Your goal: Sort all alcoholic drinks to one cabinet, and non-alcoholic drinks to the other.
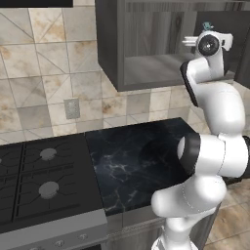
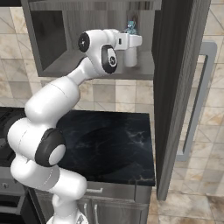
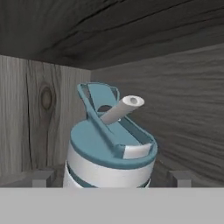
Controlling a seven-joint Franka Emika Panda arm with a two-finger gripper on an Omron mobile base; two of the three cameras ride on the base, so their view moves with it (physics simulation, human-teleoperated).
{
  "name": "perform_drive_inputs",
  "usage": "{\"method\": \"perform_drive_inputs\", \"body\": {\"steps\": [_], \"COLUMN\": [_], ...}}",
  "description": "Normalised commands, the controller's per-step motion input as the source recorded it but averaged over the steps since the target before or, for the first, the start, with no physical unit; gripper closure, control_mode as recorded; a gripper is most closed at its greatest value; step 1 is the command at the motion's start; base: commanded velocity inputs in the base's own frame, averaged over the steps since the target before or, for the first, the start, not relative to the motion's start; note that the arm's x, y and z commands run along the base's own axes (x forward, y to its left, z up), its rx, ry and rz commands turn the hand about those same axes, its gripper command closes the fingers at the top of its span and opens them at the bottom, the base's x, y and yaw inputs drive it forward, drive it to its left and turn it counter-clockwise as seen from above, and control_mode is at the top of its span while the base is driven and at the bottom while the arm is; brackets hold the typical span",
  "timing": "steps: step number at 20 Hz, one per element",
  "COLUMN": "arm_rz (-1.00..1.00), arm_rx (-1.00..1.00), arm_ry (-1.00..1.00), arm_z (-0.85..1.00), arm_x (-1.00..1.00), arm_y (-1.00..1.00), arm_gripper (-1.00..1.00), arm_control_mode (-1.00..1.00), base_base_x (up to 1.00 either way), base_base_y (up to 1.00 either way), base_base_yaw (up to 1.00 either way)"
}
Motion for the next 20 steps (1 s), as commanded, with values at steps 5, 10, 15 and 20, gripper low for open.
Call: {"method": "perform_drive_inputs", "body": {"steps": [5,10,15,20], "arm_rz": [0.0,0.0,0.0,0.0], "arm_rx": [0.0,0.0,0.01,0.05], "arm_ry": [-0.01,-0.01,-0.01,0.02], "arm_z": [0.01,0.06,0.06,0.0], "arm_x": [0.06,0.0,-0.09,-0.43], "arm_y": [0.0,0.0,0.0,0.0], "arm_gripper": [-1.0,-1.0,-1.0,-1.0], "arm_control_mode": [-1.0,-1.0,-1.0,-1.0], "base_base_x": [0.0,0.0,0.0,0.0], "base_base_y": [0.0,0.0,0.0,0.0], "base_base_yaw": [0.0,0.0,0.0,0.0]}}
